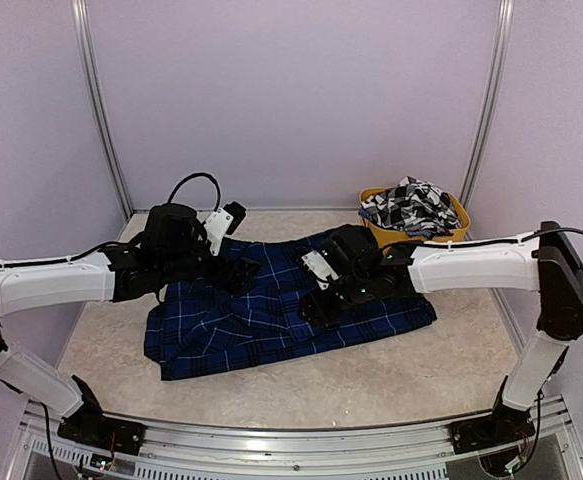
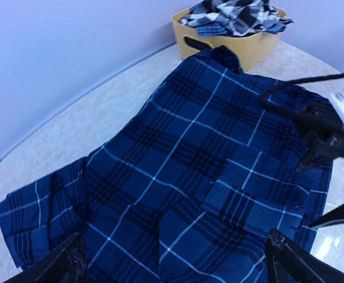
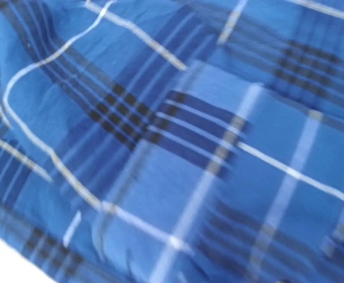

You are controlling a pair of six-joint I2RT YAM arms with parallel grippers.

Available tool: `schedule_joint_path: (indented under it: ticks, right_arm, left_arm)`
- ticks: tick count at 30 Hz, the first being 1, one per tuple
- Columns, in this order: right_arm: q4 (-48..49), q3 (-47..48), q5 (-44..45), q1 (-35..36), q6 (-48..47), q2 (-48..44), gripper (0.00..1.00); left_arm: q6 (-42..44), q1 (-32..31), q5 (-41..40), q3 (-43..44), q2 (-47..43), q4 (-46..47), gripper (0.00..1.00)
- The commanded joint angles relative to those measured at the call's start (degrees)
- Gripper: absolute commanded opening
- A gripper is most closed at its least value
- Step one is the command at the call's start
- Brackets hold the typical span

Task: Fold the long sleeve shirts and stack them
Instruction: Pick up the sleeve from the 1/3-folded shirt.

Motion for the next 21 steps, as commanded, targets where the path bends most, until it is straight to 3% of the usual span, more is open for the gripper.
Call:
schedule_joint_path:
  ticks: [1,8,14,21]
  right_arm:
    - [-2.5,7.2,2.4,3.0,0.5,9.1,0.72]
    - [-6.9,13.9,2.9,3.7,0.2,18.1,0.68]
    - [-8.8,14.6,3.7,3.7,-0.1,19.2,0.54]
    - [-9.8,14.1,4.3,3.6,-0.6,18.8,0.3]
  left_arm:
    - [-13.0,1.0,-9.5,-1.1,-1.3,-8.7,0.99]
    - [-15.0,1.4,-10.5,-4.5,-4.1,-9.9,0.99]
    - [-15.3,1.4,-10.5,-4.8,-4.5,-10.2,0.99]
    - [-15.8,1.4,-10.5,-5.1,-4.2,-10.3,0.99]
